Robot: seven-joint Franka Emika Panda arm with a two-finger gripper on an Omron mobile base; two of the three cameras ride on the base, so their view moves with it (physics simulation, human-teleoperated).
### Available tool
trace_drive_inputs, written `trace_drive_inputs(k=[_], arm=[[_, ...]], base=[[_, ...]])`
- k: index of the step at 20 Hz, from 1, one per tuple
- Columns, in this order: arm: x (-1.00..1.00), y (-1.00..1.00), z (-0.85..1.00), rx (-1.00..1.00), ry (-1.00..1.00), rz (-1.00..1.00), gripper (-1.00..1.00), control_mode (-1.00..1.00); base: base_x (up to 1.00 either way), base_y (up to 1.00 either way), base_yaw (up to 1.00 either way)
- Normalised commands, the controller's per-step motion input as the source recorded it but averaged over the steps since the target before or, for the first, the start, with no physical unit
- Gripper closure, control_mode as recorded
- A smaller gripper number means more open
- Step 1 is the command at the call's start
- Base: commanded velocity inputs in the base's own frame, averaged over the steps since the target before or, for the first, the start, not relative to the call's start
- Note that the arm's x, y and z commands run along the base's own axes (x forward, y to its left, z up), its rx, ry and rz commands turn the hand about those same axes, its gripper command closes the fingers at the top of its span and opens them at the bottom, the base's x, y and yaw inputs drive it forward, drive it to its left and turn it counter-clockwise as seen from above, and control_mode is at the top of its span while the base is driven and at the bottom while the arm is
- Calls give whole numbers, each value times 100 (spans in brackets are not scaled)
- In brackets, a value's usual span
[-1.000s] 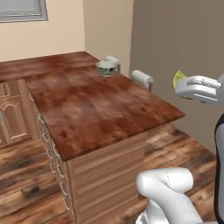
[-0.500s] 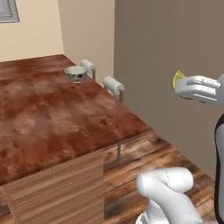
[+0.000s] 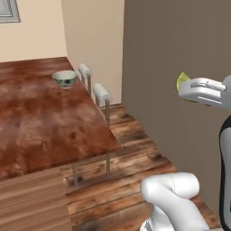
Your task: There is a bowl on the dining counter. Grab a lemon wedge from the fridge and place it in the bowl. Then get the liquor bottle and glass cup from the cabinet and place them next to the bowl.
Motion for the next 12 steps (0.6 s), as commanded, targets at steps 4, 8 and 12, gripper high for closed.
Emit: trace_drive_inputs(k=[4,8,12], arm=[[0,0,0,0,0,0,100,100],[0,0,0,0,0,0,100,100],[0,0,0,0,0,0,100,100]], base=[[53,-99,40],[54,-94,41],[83,-83,40]])
